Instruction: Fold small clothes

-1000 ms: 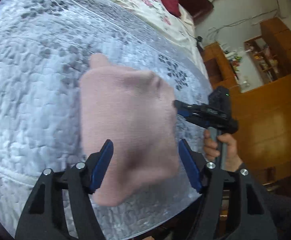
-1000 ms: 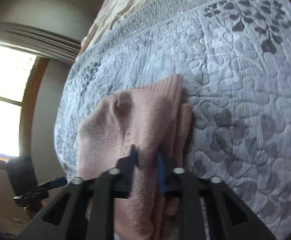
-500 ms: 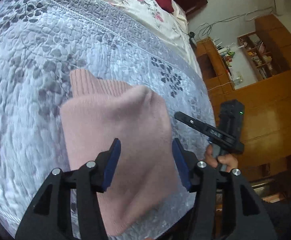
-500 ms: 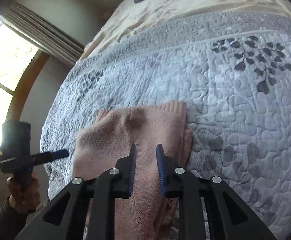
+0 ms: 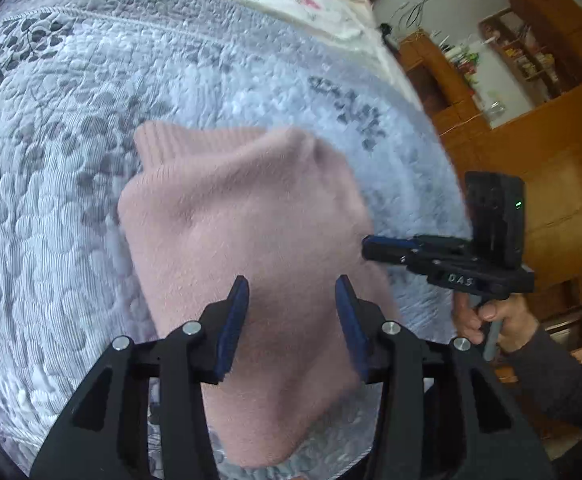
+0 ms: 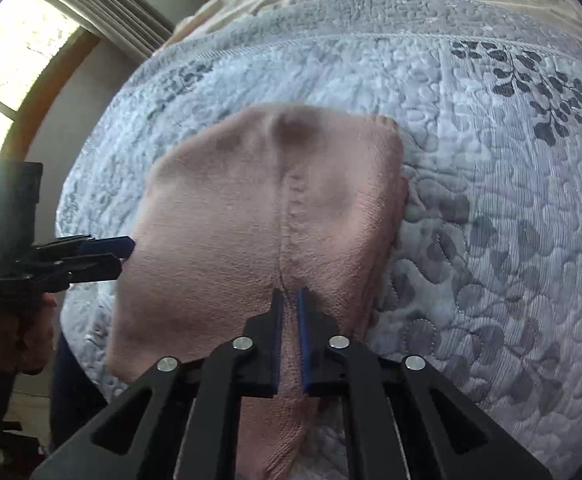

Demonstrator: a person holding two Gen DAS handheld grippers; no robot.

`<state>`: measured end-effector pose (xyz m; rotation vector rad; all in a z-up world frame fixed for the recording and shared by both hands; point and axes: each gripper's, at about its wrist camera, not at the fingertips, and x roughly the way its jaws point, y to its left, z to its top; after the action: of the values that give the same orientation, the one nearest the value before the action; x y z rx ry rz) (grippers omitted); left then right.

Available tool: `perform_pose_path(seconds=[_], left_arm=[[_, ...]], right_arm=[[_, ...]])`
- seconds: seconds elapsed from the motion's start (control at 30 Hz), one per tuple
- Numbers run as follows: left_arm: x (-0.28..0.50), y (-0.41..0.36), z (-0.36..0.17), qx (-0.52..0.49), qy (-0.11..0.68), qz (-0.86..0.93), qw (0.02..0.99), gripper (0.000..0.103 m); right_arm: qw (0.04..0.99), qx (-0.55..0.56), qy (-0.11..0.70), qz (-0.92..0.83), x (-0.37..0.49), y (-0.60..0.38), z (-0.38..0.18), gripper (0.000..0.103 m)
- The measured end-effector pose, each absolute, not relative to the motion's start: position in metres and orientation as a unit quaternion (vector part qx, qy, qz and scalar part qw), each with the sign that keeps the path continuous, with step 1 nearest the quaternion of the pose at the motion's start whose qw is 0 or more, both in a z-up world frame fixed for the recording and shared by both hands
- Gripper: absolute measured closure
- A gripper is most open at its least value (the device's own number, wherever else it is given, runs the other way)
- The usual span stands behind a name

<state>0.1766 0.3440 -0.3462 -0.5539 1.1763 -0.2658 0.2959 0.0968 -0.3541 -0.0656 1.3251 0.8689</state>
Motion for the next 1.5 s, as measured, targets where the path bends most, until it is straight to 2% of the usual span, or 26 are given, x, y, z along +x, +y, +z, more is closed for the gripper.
perform_pose_path(seconds=[0.1,0.27,0.37,0.47,0.57,0.63,0.67,0.7,0.73,0.77,0.8,0.83,0.9,1.0,1.1,1.33,1.5], left_arm=[[0.178,0.342,-0.347,-0.258,0.542,-0.11,0.792,0.061],[0.14,0.341,-0.307,-0.264,0.515,-0.143,0.803,0.06],[0.115,0.33,-0.325,-0.248,0.546,-0.131,0.789,0.06],[0.107,0.323,-0.368,-0.234,0.59,-0.099,0.767,0.061],[0.1,0.323,-0.372,-0.239,0.585,-0.081,0.771,0.06],[0.089,0.325,-0.355,-0.245,0.572,-0.077,0.779,0.053],[0.082,0.326,-0.344,-0.242,0.566,-0.067,0.785,0.044],[0.072,0.326,-0.331,-0.238,0.56,-0.051,0.792,0.03],[0.061,0.324,-0.317,-0.222,0.555,-0.025,0.801,0.024],[0.05,0.32,-0.302,-0.198,0.552,0.002,0.81,0.019],[0.041,0.316,-0.289,-0.176,0.547,0.024,0.818,0.017],[0.03,0.31,-0.274,-0.155,0.542,0.043,0.825,0.014],[0.006,0.298,-0.246,-0.131,0.534,0.07,0.833,0.005],[-0.029,0.279,-0.211,-0.098,0.515,0.11,0.844,0.005],[-0.062,0.259,-0.172,-0.073,0.49,0.121,0.86,0.004],[-0.112,0.237,-0.086,-0.069,0.446,0.109,0.886,0.004],[-0.131,0.223,-0.051,-0.063,0.423,0.106,0.898,0.004]], right_arm=[[0.704,-0.016,0.602,0.375,0.298,0.093,-0.351,0.099],[0.716,-0.035,0.577,0.392,0.257,0.08,-0.309,0.096],[0.709,-0.06,0.583,0.393,0.225,0.077,-0.316,0.096],[0.698,-0.114,0.609,0.359,0.211,0.086,-0.356,0.098],[0.704,-0.097,0.609,0.353,0.206,0.083,-0.361,0.098],[0.71,-0.066,0.605,0.356,0.203,0.074,-0.342,0.088],[0.718,-0.062,0.597,0.352,0.198,0.068,-0.331,0.086],[0.724,-0.059,0.593,0.348,0.192,0.063,-0.321,0.073],[0.73,-0.055,0.59,0.341,0.184,0.056,-0.31,0.053],[0.737,-0.053,0.587,0.331,0.176,0.051,-0.299,0.043],[0.748,-0.056,0.58,0.319,0.165,0.045,-0.287,0.026],[0.759,-0.062,0.571,0.308,0.155,0.04,-0.276,0.016],[0.782,-0.086,0.553,0.276,0.13,0.034,-0.254,0.008],[0.824,-0.13,0.504,0.222,0.091,0.029,-0.214,0.004],[0.862,-0.125,0.456,0.185,0.062,0.019,-0.171,0.004],[0.866,-0.121,0.441,0.202,0.02,0.022,-0.097,0.004],[0.877,-0.139,0.416,0.196,-0.01,0.028,-0.061,0.004]])
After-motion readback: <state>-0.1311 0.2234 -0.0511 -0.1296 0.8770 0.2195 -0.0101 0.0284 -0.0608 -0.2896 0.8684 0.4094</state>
